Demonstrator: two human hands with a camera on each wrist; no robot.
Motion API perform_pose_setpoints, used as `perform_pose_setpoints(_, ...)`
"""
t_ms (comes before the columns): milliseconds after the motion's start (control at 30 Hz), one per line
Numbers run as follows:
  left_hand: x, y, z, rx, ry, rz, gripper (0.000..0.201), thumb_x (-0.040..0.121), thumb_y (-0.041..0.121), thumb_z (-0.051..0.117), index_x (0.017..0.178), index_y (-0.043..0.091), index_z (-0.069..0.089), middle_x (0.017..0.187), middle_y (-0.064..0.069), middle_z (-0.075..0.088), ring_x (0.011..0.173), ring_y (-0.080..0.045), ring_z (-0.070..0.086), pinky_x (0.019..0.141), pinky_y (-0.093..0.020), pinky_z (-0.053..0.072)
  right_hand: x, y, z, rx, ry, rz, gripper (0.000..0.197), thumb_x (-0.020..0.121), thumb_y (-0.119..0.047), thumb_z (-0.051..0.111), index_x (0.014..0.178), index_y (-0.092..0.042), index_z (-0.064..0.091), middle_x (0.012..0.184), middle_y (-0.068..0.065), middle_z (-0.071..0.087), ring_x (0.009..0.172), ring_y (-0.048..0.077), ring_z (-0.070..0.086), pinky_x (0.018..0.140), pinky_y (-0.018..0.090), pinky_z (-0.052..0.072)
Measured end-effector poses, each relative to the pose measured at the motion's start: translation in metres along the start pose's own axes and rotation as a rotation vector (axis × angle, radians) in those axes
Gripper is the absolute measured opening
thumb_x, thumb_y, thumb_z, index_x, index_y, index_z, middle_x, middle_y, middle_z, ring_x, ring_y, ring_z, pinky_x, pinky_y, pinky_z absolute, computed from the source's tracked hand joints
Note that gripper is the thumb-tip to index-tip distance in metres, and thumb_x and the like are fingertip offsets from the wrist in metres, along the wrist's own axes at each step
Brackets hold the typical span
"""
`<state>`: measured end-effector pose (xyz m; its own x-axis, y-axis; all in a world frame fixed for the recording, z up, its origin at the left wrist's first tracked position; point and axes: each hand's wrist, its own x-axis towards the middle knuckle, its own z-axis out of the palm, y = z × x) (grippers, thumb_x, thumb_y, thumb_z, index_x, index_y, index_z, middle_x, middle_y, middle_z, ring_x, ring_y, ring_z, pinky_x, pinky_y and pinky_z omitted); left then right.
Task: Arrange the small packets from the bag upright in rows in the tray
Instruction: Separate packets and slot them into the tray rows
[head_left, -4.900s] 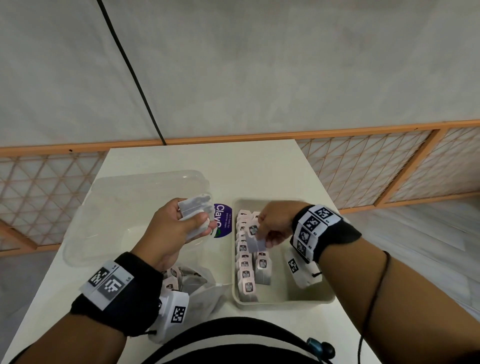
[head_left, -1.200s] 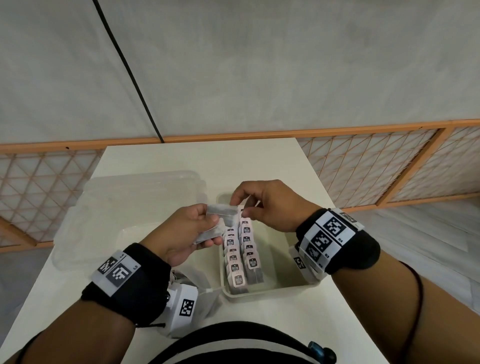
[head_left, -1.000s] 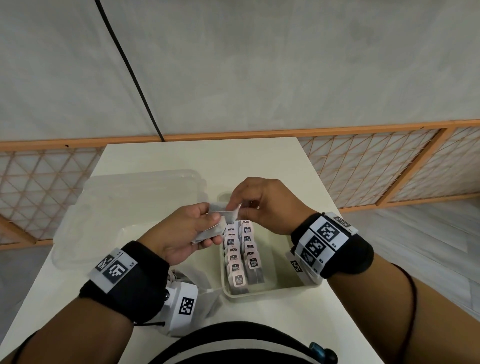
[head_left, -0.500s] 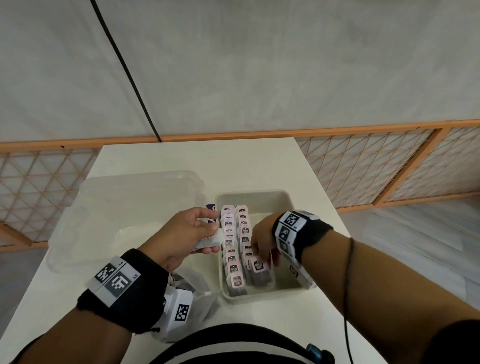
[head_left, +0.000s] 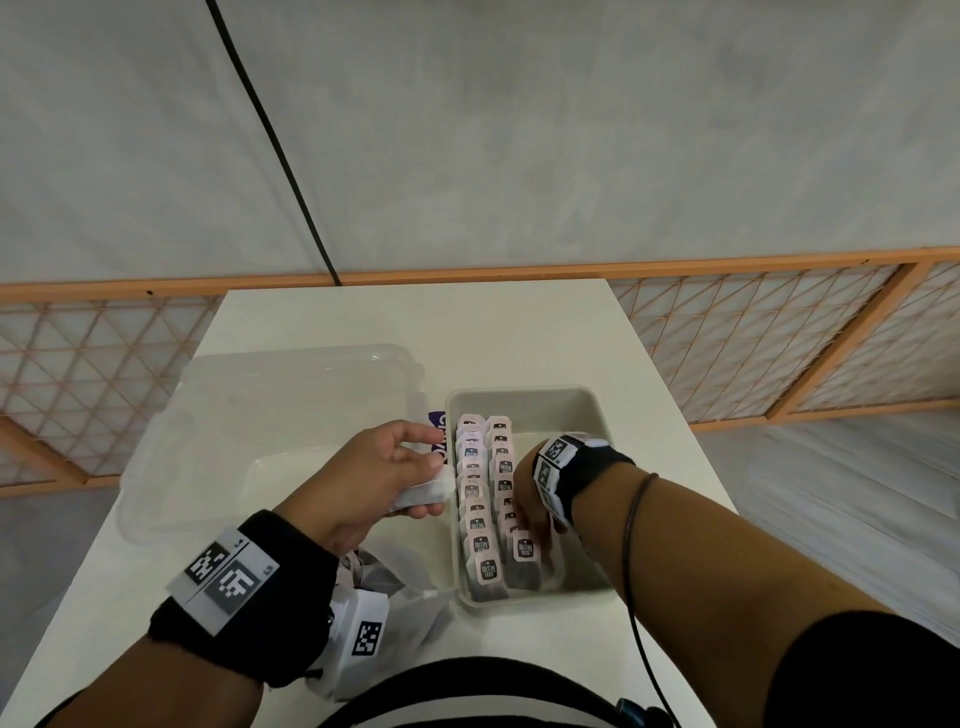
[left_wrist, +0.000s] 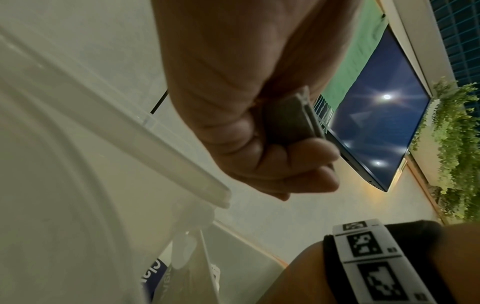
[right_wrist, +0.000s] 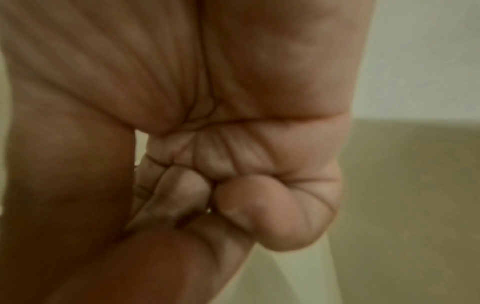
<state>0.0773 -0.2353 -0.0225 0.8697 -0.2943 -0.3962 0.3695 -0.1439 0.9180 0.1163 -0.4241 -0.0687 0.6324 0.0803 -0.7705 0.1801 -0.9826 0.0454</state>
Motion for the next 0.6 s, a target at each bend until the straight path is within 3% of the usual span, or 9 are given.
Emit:
perform_pose_setpoints(133, 0.0, -0.001, 0.002, -0.031, -0.005, -0.007, 0.024, 0.091, 0.006, 0.058, 0.115, 0.006, 0.057, 0.072, -0.012, 0.065, 0.05, -0.019, 0.063, 0.044, -0.02, 0.046, -0.002, 0.005, -0.002, -0.241, -0.063, -0.061, 0.048, 0.088, -0.019, 0.065, 0.133, -0.008, 0.053, 0.141, 0.004, 0.049, 0.131, 0.021, 0.044, 0.108, 0.036, 0.037)
perform_pose_setpoints(267, 0.0, 0.001, 0.002, -0.094, -0.031, -0.043, 0.024, 0.089, 0.005, 0.06, 0.114, 0.007, 0.057, 0.079, -0.015, 0.065, 0.054, -0.02, 0.064, 0.046, -0.02, 0.049, -0.004, 0.006, 0.0, -0.295, -0.012, -0.12, 0.049, 0.083, -0.021, 0.07, 0.13, -0.014, 0.057, 0.138, 0.0, 0.051, 0.127, 0.018, 0.047, 0.105, 0.033, 0.041)
perform_pose_setpoints(367, 0.0, 0.001, 0.0, -0.113, -0.074, -0.067, 0.033, 0.086, -0.008, 0.058, 0.115, 0.006, 0.056, 0.089, -0.017, 0.065, 0.065, -0.024, 0.066, 0.053, -0.022, 0.053, -0.001, 0.007, 0.003, -0.243, 0.019, -0.132, 0.045, 0.083, -0.021, 0.071, 0.126, -0.014, 0.061, 0.132, 0.0, 0.056, 0.124, 0.019, 0.051, 0.102, 0.031, 0.043)
perform_pose_setpoints(467, -0.001, -0.001, -0.002, -0.096, -0.104, -0.044, 0.045, 0.081, -0.021, 0.05, 0.117, 0.006, 0.053, 0.102, -0.02, 0.063, 0.075, -0.029, 0.069, 0.062, -0.024, 0.057, 0.003, 0.004, 0.001, -0.001, 0.103, -0.097, 0.035, 0.083, -0.019, 0.07, 0.116, -0.011, 0.066, 0.11, 0.007, 0.065, 0.101, 0.023, 0.061, 0.082, 0.029, 0.049)
perform_pose_setpoints(533, -0.002, -0.003, -0.003, -0.083, -0.101, -0.01, 0.05, 0.08, -0.025, 0.047, 0.118, 0.007, 0.051, 0.11, -0.021, 0.061, 0.08, -0.03, 0.07, 0.066, -0.025, 0.058, 0.004, 0.005, -0.009, 0.173, 0.135, -0.129, 0.028, 0.08, -0.016, 0.071, 0.108, -0.01, 0.067, 0.087, 0.003, 0.063, 0.08, 0.019, 0.059, 0.064, 0.023, 0.048)
perform_pose_setpoints(600, -0.002, -0.003, -0.003, -0.095, -0.092, 0.012, 0.052, 0.081, -0.025, 0.046, 0.12, 0.008, 0.05, 0.115, -0.023, 0.058, 0.082, -0.032, 0.07, 0.066, -0.025, 0.058, -0.003, 0.008, -0.022, 0.344, 0.212, -0.233, 0.018, 0.08, -0.012, 0.07, 0.098, -0.016, 0.065, 0.08, -0.003, 0.063, 0.072, 0.014, 0.06, 0.065, 0.023, 0.049)
